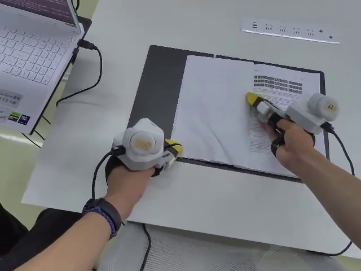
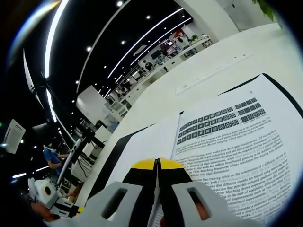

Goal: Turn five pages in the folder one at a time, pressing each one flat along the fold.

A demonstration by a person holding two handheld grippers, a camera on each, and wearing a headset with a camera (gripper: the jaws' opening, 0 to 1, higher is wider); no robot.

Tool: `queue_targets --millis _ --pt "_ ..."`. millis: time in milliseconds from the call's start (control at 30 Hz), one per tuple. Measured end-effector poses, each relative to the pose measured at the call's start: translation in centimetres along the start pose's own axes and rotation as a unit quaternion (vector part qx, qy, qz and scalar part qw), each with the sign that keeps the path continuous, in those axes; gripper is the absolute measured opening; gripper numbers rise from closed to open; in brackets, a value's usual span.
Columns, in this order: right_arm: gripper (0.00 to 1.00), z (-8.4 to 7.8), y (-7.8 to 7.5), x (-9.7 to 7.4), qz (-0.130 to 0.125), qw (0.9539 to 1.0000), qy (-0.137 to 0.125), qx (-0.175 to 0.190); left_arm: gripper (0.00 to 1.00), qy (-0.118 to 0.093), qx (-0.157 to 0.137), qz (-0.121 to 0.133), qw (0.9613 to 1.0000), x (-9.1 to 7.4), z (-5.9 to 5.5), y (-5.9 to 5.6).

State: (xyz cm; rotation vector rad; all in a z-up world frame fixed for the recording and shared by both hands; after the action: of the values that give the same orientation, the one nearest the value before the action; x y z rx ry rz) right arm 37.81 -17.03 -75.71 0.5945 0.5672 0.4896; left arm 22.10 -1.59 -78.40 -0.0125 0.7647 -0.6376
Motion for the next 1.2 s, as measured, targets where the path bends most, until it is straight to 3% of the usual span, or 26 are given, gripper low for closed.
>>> queue_targets --millis 400,533,1067,1133,1200 --pt "0.00 1.3 -0.8 1.5 -0.012 0.9994 -0.026 0.018 0.00 0.006 0.004 -0.002 1.0000 0.0 0.0 0.0" --pt "0.00 1.8 -1.3 2.1 -0.013 0.9982 -0.034 0.047 0.00 0.008 0.007 -0.003 0.9999 0.0 0.0 0.0" --pt "0.00 3.7 -2.1 4.6 -0.029 0.9974 -0.054 0.040 0.00 0.010 0.020 0.001 0.9998 -0.1 -0.1 0.0" --pt "0.00 4.1 -2.3 5.2 -0.034 0.9975 -0.052 0.034 0.00 0.010 0.019 0.001 0.9998 -0.1 -0.1 0.0" --pt "0.00 4.9 -3.5 6.1 -0.039 0.9971 -0.054 0.035 0.00 0.009 0.018 0.001 0.9998 -0.1 -0.1 0.0"
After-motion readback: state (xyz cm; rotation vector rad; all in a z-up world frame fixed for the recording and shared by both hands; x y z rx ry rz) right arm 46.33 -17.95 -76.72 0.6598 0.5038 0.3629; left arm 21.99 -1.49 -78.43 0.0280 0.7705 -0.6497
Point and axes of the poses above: the centre of the closed fingertips' face, and the gripper's own axes: x roughly forward along the fingers, y roughly to its left, z roughly out of its top, the point moved 1 cm from there along -x, roughly backward along the fingers
